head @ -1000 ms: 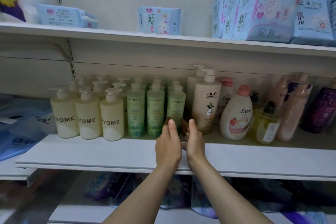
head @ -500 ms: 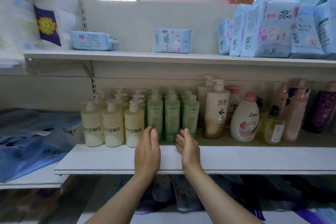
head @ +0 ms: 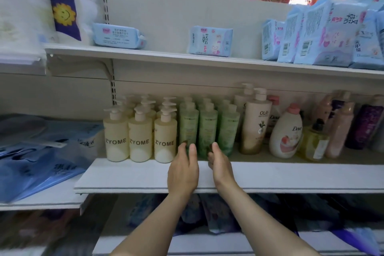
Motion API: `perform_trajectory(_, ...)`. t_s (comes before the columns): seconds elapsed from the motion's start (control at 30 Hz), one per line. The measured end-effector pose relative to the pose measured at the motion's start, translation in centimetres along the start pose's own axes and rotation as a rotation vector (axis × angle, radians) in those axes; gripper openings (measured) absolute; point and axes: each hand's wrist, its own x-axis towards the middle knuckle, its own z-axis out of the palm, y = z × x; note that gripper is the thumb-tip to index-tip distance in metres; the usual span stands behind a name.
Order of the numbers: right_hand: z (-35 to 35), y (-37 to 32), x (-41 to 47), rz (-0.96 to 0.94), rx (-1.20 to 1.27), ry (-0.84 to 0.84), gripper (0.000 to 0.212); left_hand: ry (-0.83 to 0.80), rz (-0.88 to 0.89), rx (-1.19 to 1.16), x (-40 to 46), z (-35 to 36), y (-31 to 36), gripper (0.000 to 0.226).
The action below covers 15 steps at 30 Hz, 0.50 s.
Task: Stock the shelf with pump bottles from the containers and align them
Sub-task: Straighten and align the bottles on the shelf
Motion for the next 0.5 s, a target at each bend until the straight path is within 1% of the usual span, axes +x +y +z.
perform_trajectory(0.1, 1.2, 0.0, -0.6, 0.016, 0.054, -0.029, 0.056, 0.14, 0.004, -0.196, -0.6, -2.2, -0.8, 0.053)
perform_trajectory(0.2, 3.7, -0.4, -1.2, 0.029, 0.111, -0.107, 0.059, 0.285, 0.047, -0.22, 0.2, -5.1, -1.9, 0.055)
perform_trajectory(0.3, 6.2, -0.2, -1.7, 0.009, 0.13, -0.133, 0.053, 0.271, 0.02, -0.116, 1.1, -6.3, -3.3, 0.049)
perform_trajectory(0.4, 7.9, 0.4, -1.9, -0.026, 0.085, -0.111, 0.029, 0.235, 0.039, -0.064, 1.0, -6.3, -4.1, 0.06)
perform_trajectory(0.43, 8.3, 0.6, -1.8, -0.027, 0.076, -0.102, 0.027, 0.224, 0.052, -0.053, 1.0, -6.1, -4.1, 0.065)
perform_trajectory(0.47, 8.5, 0.7, -1.8, -0.033, 0.062, -0.097, 0.03, 0.214, 0.055, -0.04, 1.1, -6.0, -4.2, 0.067)
perform_trajectory(0.5, 8.6, 1.0, -1.8, -0.035, 0.056, -0.098, 0.041, 0.203, 0.046, -0.032, 1.3, -6.0, -4.2, 0.066)
